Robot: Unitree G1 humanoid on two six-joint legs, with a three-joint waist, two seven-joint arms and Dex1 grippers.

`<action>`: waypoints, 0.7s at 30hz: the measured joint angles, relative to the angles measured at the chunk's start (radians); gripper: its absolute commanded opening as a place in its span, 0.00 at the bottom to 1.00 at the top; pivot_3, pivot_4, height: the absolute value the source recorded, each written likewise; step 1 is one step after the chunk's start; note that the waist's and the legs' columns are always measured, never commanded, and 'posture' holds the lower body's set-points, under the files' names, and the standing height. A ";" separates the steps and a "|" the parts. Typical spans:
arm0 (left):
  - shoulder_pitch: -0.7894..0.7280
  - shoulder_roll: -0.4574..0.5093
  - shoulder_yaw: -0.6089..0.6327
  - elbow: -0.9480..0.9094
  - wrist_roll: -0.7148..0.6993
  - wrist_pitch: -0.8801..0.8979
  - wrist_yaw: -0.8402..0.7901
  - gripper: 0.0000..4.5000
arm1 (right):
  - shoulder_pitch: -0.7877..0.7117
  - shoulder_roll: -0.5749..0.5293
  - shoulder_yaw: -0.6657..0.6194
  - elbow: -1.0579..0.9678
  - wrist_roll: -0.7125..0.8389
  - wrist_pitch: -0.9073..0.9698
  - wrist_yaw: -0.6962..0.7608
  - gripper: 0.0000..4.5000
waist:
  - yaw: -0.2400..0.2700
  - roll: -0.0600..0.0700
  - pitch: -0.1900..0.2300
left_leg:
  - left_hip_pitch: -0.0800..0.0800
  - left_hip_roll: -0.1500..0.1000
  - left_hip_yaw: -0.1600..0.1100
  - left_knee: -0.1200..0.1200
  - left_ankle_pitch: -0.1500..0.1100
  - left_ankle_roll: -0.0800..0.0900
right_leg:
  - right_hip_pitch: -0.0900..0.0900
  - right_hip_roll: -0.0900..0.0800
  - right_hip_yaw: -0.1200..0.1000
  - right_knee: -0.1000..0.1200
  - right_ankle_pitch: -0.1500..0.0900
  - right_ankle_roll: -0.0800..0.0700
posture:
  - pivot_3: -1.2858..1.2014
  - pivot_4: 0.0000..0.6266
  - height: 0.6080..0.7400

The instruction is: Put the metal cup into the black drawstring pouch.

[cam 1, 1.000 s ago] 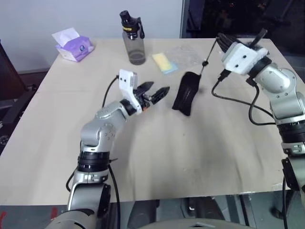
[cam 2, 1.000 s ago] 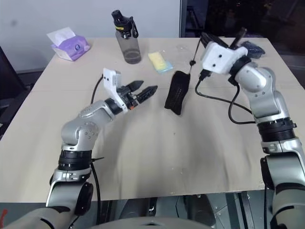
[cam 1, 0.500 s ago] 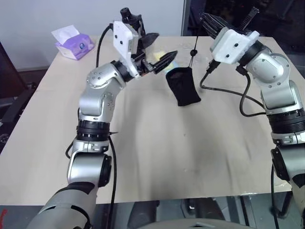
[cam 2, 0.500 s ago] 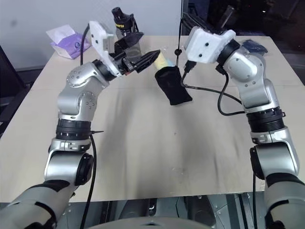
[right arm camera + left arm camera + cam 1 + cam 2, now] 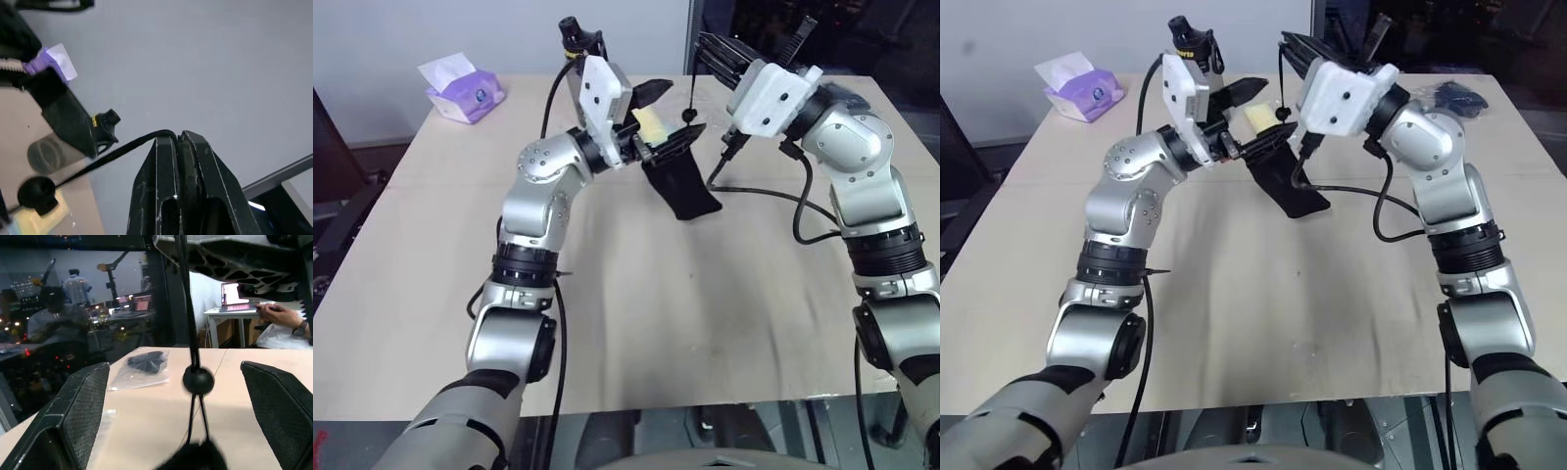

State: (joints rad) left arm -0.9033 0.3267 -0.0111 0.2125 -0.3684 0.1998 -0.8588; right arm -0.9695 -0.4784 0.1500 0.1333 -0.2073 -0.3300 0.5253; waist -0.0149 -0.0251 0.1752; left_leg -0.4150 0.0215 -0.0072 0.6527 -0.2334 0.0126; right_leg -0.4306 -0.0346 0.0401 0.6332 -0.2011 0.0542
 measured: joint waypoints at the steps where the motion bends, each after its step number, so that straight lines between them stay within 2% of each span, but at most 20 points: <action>1: 0.000 -0.001 0.001 0.000 0.000 -0.001 -0.001 0.81 | 0.000 0.001 0.000 -0.003 0.001 0.000 0.002 0.00 | 0.000 0.000 0.000 | 0.000 0.000 0.000 0.000 0.000 0.000 | 0.000 0.000 0.000 0.000 0.000 0.000 | 0.52 0.24 1.00; 4: 0.000 -0.005 0.002 0.000 -0.001 -0.004 -0.011 0.53 | 0.000 0.004 0.000 -0.006 0.000 0.002 0.011 0.00 | 0.000 0.000 0.000 | 0.000 0.000 0.000 0.000 0.000 0.000 | 0.000 0.000 0.000 0.001 0.000 0.000 | 0.52 0.24 1.00; 8: 0.000 -0.005 0.003 0.000 -0.001 -0.008 -0.018 0.08 | 0.000 0.006 0.000 -0.026 0.000 0.012 0.016 0.00 | 0.000 0.000 0.000 | 0.000 0.000 0.000 0.001 0.000 0.000 | 0.000 0.000 0.000 0.002 0.000 0.000 | 0.52 0.24 1.00; 9: 0.000 -0.005 0.003 0.000 -0.001 -0.008 -0.022 0.04 | 0.000 0.007 0.000 -0.029 0.000 0.014 0.016 0.00 | 0.000 0.000 0.000 | 0.001 0.000 0.000 0.001 0.000 0.000 | -0.001 0.000 0.000 0.003 0.000 0.000 | 0.52 0.24 1.00; 16: 0.007 -0.011 0.003 0.000 -0.001 -0.002 -0.015 0.04 | -0.014 0.021 0.000 -0.034 -0.006 0.023 -0.001 0.00 | -0.001 0.000 0.000 | 0.001 0.000 0.000 0.001 0.000 0.000 | -0.002 0.000 0.000 0.005 0.000 0.000 | 0.52 0.24 1.00; 21: 0.034 -0.024 -0.001 0.009 0.025 0.007 0.029 0.04 | -0.180 0.029 -0.092 0.003 -0.104 -0.053 -0.259 0.00 | 0.001 0.000 0.000 | 0.000 0.000 -0.001 0.001 0.000 -0.001 | -0.004 0.000 0.000 0.007 0.000 0.000 | 0.52 0.24 1.00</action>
State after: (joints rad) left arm -0.8689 0.3025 -0.0126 0.2218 -0.3432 0.2069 -0.8299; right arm -1.1492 -0.4499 0.0578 0.1363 -0.3109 -0.3829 0.2662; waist -0.0137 -0.0249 0.1752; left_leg -0.4146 0.0217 -0.0080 0.6533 -0.2331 0.0121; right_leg -0.4342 -0.0344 0.0398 0.6405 -0.2013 0.0541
